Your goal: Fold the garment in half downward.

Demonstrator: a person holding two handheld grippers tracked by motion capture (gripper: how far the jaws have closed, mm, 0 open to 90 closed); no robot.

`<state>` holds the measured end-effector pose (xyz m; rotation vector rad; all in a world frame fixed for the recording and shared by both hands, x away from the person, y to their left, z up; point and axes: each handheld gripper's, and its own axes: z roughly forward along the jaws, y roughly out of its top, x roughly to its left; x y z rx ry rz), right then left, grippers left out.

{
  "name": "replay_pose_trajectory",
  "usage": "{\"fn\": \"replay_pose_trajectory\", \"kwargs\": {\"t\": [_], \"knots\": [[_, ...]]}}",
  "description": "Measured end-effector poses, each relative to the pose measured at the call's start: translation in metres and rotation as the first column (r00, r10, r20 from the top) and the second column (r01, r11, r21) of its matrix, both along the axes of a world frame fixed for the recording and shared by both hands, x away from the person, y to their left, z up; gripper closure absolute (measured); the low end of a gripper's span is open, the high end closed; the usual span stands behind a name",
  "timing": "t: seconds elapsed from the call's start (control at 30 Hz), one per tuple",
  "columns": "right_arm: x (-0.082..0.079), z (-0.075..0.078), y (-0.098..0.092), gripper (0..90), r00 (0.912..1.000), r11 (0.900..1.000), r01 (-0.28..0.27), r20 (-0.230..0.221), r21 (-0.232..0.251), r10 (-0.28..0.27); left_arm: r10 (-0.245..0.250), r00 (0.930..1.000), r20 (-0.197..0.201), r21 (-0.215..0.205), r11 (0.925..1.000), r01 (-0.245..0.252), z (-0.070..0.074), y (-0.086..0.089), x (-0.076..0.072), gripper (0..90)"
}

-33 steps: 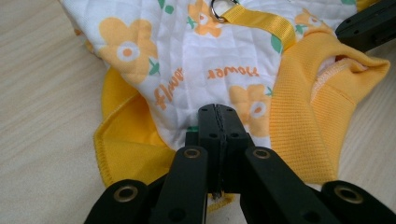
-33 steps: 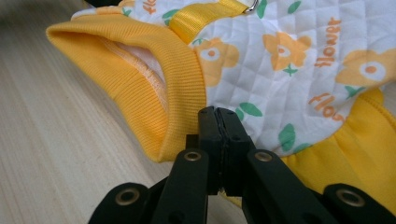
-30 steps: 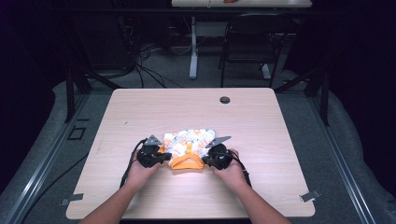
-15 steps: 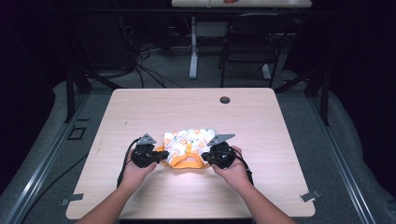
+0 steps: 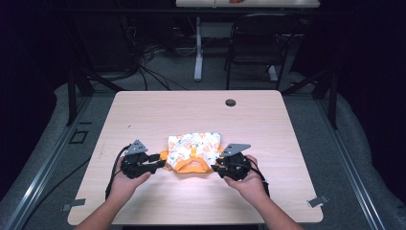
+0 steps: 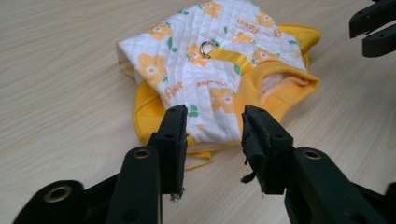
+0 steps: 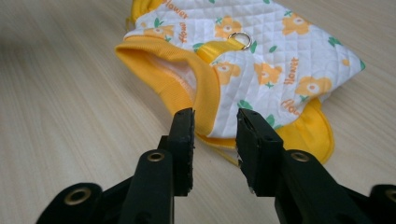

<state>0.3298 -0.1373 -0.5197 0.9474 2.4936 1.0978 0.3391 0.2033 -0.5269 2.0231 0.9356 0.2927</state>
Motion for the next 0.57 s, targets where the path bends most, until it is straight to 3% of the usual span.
{"fn": "replay_pose_trajectory", "kwargs": {"t": [0.27,0.4,0.57], "knots": [[-0.014,-0.003,-0.014,55.2,0.9998,1.000,0.019,0.004,0.012,-0.019,0.022,0.9998,-0.002,-0.027,0.9994,-0.022,-0.009,0.010,-0.018,51.2],[-0.021,-0.013,-0.021,52.4,0.9990,0.999,0.045,0.001,0.014,-0.045,0.034,0.9993,-0.018,-0.020,0.9992,-0.035,-0.022,0.014,-0.024,49.4],[-0.033,-0.028,-0.025,51.8,0.9990,0.999,0.044,0.007,0.031,-0.044,0.068,0.9975,-0.023,-0.047,0.9965,-0.069,-0.036,0.021,-0.031,49.4]]}}
